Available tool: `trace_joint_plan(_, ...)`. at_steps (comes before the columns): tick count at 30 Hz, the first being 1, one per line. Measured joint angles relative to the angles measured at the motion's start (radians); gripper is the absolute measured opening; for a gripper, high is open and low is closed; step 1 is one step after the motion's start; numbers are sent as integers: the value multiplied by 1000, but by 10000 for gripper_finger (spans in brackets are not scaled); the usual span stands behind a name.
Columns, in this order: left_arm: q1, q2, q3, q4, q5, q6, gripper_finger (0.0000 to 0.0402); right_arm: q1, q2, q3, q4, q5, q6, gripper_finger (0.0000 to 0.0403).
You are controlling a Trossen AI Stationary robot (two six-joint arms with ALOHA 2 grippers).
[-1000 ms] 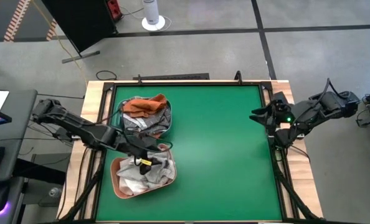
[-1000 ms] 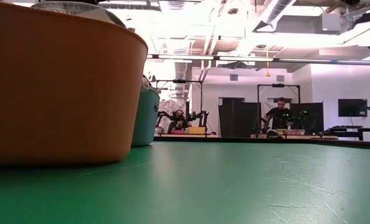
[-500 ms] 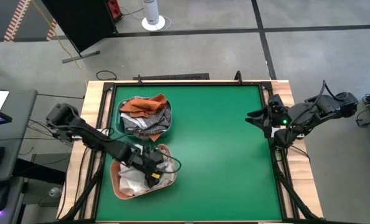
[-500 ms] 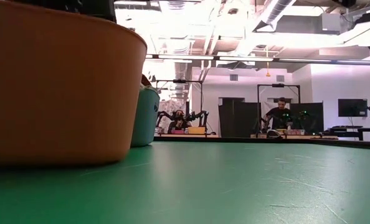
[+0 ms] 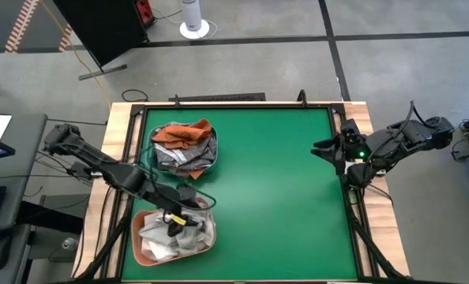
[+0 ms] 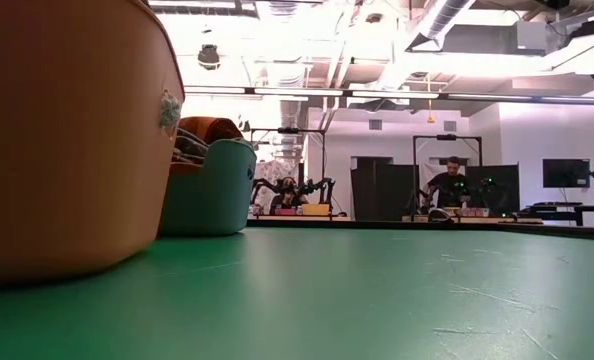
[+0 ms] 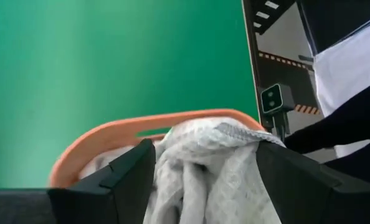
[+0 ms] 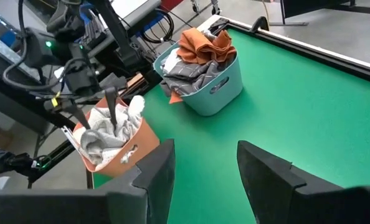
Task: Sort microfiber towel by color & place in baskets
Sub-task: Put the gray microfiber towel into the orange bin
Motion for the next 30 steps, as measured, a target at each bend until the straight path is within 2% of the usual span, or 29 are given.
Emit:
trace_joint_plan(7, 0, -97, 0, -110, -9, -63, 265, 13, 0, 0, 13, -5, 0, 198)
trace_joint_plan(12, -23, -102, 0, -124, -8, -73, 265, 28, 1, 0, 12, -5, 0, 198)
trace_joint_plan(19, -101, -4, -30, -135, -4, -79, 265, 27, 1, 1, 10, -5, 12, 198)
trace_joint_plan(22, -128, 66, -58, -158, -41, -120, 264, 27, 1, 1, 10, -5, 15, 198)
trace_joint_plan(26, -126, 157, -58, -234, -61, -147, 253, 27, 0, 1, 6, -5, 15, 198)
trace_joint_plan(30, -111, 161, -40, -232, -31, -133, 239, 27, -1, 1, 5, -5, 16, 198)
